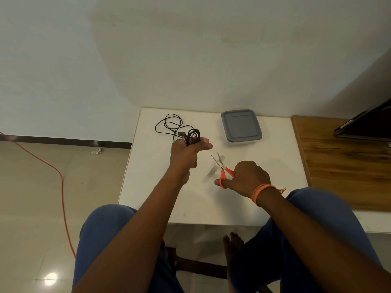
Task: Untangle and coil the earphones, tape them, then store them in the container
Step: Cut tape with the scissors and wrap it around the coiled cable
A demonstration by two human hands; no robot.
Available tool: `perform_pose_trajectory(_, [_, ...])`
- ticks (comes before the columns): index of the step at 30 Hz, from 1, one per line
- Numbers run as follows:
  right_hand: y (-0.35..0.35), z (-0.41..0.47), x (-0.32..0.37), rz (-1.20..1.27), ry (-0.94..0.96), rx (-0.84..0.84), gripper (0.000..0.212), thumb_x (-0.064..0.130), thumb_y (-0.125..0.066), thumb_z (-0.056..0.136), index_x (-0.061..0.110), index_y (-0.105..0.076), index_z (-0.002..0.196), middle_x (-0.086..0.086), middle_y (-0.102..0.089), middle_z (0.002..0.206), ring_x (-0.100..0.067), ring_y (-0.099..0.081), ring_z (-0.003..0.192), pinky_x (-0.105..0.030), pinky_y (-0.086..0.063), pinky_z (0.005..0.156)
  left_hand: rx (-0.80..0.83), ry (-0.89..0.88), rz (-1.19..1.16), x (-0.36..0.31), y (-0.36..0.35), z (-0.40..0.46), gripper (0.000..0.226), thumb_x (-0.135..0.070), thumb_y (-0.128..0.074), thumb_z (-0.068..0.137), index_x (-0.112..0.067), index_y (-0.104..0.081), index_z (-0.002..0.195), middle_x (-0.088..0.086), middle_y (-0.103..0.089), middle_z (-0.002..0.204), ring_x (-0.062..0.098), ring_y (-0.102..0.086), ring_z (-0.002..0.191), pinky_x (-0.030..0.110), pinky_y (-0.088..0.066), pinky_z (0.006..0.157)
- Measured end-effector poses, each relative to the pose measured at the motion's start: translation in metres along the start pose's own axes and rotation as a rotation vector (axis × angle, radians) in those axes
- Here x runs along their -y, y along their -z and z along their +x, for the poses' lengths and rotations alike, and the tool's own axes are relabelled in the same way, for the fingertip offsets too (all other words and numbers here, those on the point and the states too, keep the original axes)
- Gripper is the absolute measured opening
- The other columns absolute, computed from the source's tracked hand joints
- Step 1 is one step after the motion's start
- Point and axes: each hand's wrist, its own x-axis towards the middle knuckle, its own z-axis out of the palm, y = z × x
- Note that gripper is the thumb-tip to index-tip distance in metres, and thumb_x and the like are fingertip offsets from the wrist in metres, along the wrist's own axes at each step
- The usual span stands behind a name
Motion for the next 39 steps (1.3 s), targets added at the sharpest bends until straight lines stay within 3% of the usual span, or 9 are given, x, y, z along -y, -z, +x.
perform_pose_trajectory(9, [0.015, 0.019, -0.042, 0.102, -0.088, 0.046, 0.051, 0.060, -0.073, 0.070, 0.012, -0.057, 0.074, -0.008, -0.063, 0.071, -0.024, -0.063, 0.067, -0.038, -0.059, 0.073, 0.015, -0.003, -0.006, 0.000, 0.002, 0.001, 0.013, -0.015, -0.071, 0.084, -0.009, -0.074, 0.095, 0.007, -0.077, 0.091, 0.012, -0.025, 0.047, 0.022, -0.025, 0.044])
perform_pose_trajectory(13, [0.002, 0.033, -0.076, 0.149, -0.201, 0.013, 0.059, 0.057, -0.080, 0.063, 0.006, -0.062, 0.086, -0.008, -0.061, 0.075, -0.024, -0.061, 0.068, -0.032, -0.053, 0.063, 0.035, -0.005, 0.025, 0.002, -0.001, 0.001, 0.014, -0.017, -0.070, 0.085, -0.008, -0.073, 0.095, 0.006, -0.077, 0.090, 0.010, -0.028, 0.045, 0.022, -0.027, 0.043])
perform_pose_trajectory(19, [-0.009, 0.032, -0.110, 0.199, -0.421, -0.142, 0.088, 0.051, -0.088, 0.053, 0.000, -0.051, 0.116, -0.019, -0.051, 0.115, -0.027, -0.053, 0.084, -0.034, -0.047, 0.067, 0.033, -0.012, 0.047, 0.005, -0.002, 0.002, 0.013, -0.017, -0.070, 0.084, -0.009, -0.073, 0.094, 0.005, -0.077, 0.089, 0.010, -0.028, 0.045, 0.022, -0.026, 0.045])
perform_pose_trajectory(21, [-0.007, 0.035, -0.116, 0.197, -0.451, -0.135, 0.086, 0.051, -0.088, 0.054, -0.002, -0.053, 0.112, -0.018, -0.054, 0.108, -0.024, -0.052, 0.078, -0.029, -0.042, 0.061, 0.035, -0.015, 0.062, 0.006, -0.003, 0.003, 0.010, -0.017, -0.070, 0.085, -0.011, -0.073, 0.091, 0.005, -0.077, 0.088, 0.009, -0.028, 0.044, 0.022, -0.026, 0.045])
perform_pose_trajectory(24, [-0.005, 0.041, -0.116, 0.161, -0.427, -0.113, 0.059, 0.044, -0.087, 0.061, -0.003, -0.066, 0.090, -0.014, -0.064, 0.075, -0.027, -0.062, 0.066, -0.021, -0.039, 0.049, 0.037, -0.030, 0.083, 0.006, -0.004, 0.002, 0.009, -0.017, -0.070, 0.085, -0.010, -0.072, 0.090, 0.006, -0.077, 0.088, 0.008, -0.029, 0.042, 0.021, -0.025, 0.044])
perform_pose_trajectory(28, [-0.007, 0.043, -0.106, 0.109, -0.354, -0.170, 0.035, 0.020, -0.080, 0.076, -0.006, -0.067, 0.095, -0.020, -0.069, 0.088, -0.031, -0.066, 0.078, -0.028, -0.049, 0.064, 0.033, -0.044, 0.124, 0.008, -0.004, 0.001, 0.007, -0.015, -0.070, 0.084, -0.010, -0.073, 0.087, 0.006, -0.077, 0.087, 0.008, -0.030, 0.040, 0.020, -0.025, 0.043])
perform_pose_trajectory(33, [-0.008, 0.034, -0.097, -0.044, -0.258, -0.225, 0.022, 0.018, -0.063, 0.090, 0.000, -0.067, 0.102, -0.016, -0.067, 0.093, -0.030, -0.067, 0.081, -0.032, -0.052, 0.069, 0.034, -0.049, 0.136, 0.007, -0.005, 0.000, 0.010, -0.015, -0.070, 0.085, -0.007, -0.072, 0.090, 0.005, -0.077, 0.085, 0.007, -0.029, 0.040, 0.020, -0.025, 0.042])
perform_pose_trajectory(36, [-0.017, 0.031, -0.080, -0.108, 0.024, -0.366, 0.020, 0.012, -0.061, 0.087, 0.007, -0.066, 0.106, -0.012, -0.059, 0.108, -0.029, -0.063, 0.092, -0.034, -0.053, 0.074, 0.038, -0.042, 0.135, 0.007, -0.005, -0.001, 0.011, -0.015, -0.069, 0.086, -0.006, -0.072, 0.092, 0.005, -0.077, 0.085, 0.007, -0.029, 0.040, 0.020, -0.024, 0.043])
perform_pose_trajectory(39, [-0.039, 0.032, -0.057, -0.158, 0.371, -0.263, 0.038, 0.010, -0.066, 0.082, 0.013, -0.062, 0.120, -0.011, -0.052, 0.125, -0.031, -0.054, 0.106, -0.039, -0.052, 0.085, 0.040, -0.042, 0.139, 0.006, -0.006, -0.003, 0.009, -0.015, -0.070, 0.086, -0.008, -0.072, 0.090, 0.004, -0.077, 0.087, 0.007, -0.031, 0.040, 0.021, -0.025, 0.044])
